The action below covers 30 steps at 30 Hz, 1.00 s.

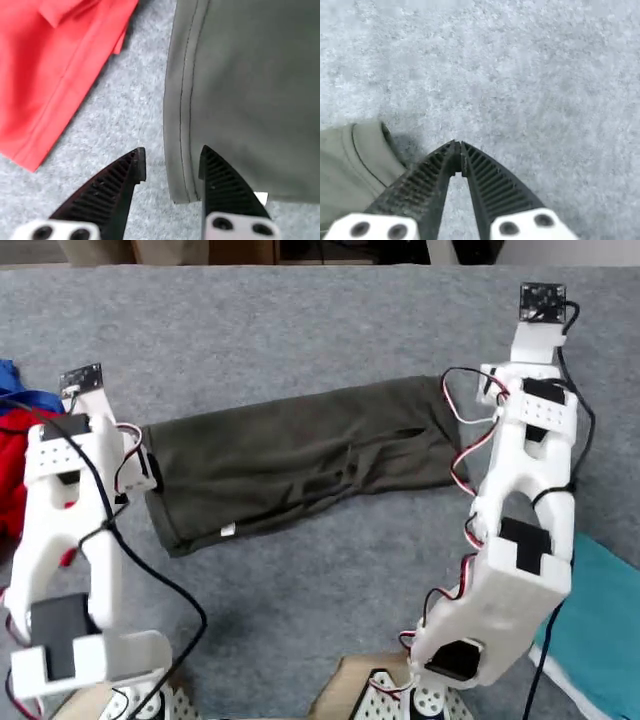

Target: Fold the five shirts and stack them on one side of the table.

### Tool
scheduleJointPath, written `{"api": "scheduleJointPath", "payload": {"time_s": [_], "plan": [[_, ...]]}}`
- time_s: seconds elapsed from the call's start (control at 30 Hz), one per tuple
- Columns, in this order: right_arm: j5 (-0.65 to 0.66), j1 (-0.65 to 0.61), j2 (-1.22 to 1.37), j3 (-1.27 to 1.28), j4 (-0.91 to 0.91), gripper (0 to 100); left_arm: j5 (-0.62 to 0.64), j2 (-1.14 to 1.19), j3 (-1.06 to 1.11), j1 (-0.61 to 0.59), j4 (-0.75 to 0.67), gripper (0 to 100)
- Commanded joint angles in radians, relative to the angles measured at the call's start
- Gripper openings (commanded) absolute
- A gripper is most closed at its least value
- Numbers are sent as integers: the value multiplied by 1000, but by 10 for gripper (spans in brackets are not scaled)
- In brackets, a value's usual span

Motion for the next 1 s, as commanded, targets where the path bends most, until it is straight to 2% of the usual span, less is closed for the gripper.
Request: {"api": "scheduleJointPath", "payload": {"time_s": [0.0, 0.2, 0.53, 0.6, 0.8, 0.97], "plan": [[-2, 12, 2, 5, -49, 5, 60, 64, -87, -2, -8, 200], [-2, 10, 59, -45, -60, 5, 218, 159, -153, 5, -2, 258], [-2, 10, 101, -108, -9, 5, 404, 338, -167, 6, -69, 257], [-2, 12, 101, -107, -9, 5, 420, 389, -169, 11, -89, 244], [-2, 15, 101, -107, -9, 5, 420, 449, -216, 51, -92, 124], [-8, 19, 97, -107, -9, 5, 420, 449, -227, 130, -97, 117]]}}
